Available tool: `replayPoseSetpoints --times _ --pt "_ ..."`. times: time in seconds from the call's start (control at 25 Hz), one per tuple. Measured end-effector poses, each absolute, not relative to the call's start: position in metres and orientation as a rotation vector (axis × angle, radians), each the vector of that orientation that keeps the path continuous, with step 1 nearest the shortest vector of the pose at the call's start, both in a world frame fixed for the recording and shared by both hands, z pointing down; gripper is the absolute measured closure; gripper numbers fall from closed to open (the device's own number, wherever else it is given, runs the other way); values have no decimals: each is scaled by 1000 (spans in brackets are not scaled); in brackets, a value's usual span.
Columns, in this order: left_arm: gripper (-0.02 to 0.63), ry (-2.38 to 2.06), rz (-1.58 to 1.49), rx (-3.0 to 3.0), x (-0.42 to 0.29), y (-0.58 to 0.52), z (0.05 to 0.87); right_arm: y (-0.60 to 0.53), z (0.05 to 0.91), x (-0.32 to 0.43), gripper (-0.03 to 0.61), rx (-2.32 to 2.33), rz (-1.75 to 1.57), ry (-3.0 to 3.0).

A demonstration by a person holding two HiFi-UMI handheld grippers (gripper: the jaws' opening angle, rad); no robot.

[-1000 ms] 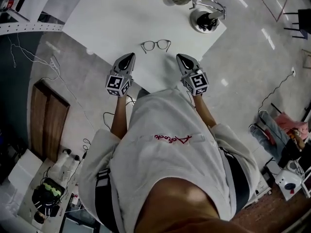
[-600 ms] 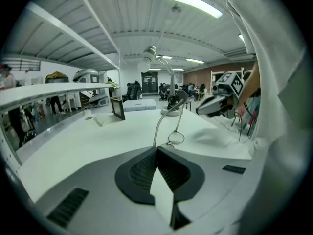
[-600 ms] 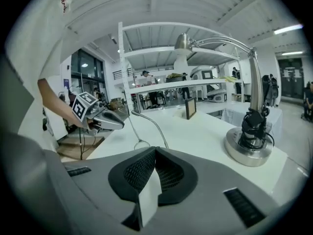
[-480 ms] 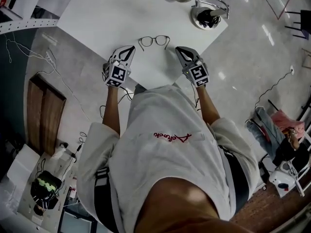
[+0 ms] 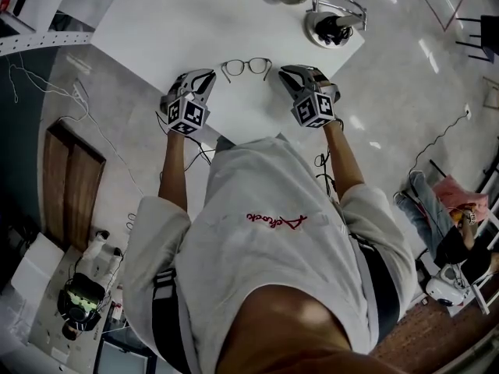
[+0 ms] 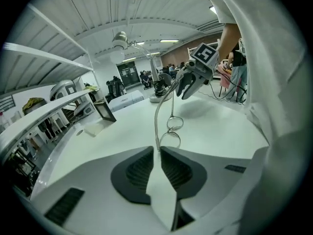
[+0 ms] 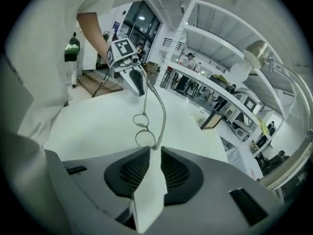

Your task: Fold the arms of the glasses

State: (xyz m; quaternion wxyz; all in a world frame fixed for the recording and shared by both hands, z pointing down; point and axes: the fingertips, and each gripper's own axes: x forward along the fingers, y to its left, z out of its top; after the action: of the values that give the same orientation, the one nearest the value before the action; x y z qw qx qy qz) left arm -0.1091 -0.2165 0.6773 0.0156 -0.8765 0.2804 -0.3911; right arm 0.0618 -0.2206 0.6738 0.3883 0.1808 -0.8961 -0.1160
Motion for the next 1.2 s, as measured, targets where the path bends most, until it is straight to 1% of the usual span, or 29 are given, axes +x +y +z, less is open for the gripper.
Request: replayPoseSetpoints --times 0.04,0.08,0.56,0.68,0.76,0.84,0.88,1.2 --pt "525 880 -1212 -2728 -109 -218 677 -222 675 60 468 447 -294 -2279" --pt "511 879 -1207 -2730 -107 -220 676 -224 675 58 458 433 -292 -2280" --pt "509 771 -1203 -2722 -86 -231 676 -238 670 33 460 311 -358 -2289" --pt "509 748 -1207 -2721 -83 -231 676 -237 668 29 502 290 -392 -2286" --pt "513 738 -1205 -2720 -82 -232 675 -236 669 27 518 271 -418 -2281" --pt "528 722 -1207 -2717 -80 -233 675 -235 669 26 522 254 -429 -2281" --pt "557 714 -1207 -2716 -79 -233 675 -234 668 25 525 248 -431 -2283" --pt "561 663 -1220 -2723 -74 -234 676 -236 667 26 534 252 -401 -2303"
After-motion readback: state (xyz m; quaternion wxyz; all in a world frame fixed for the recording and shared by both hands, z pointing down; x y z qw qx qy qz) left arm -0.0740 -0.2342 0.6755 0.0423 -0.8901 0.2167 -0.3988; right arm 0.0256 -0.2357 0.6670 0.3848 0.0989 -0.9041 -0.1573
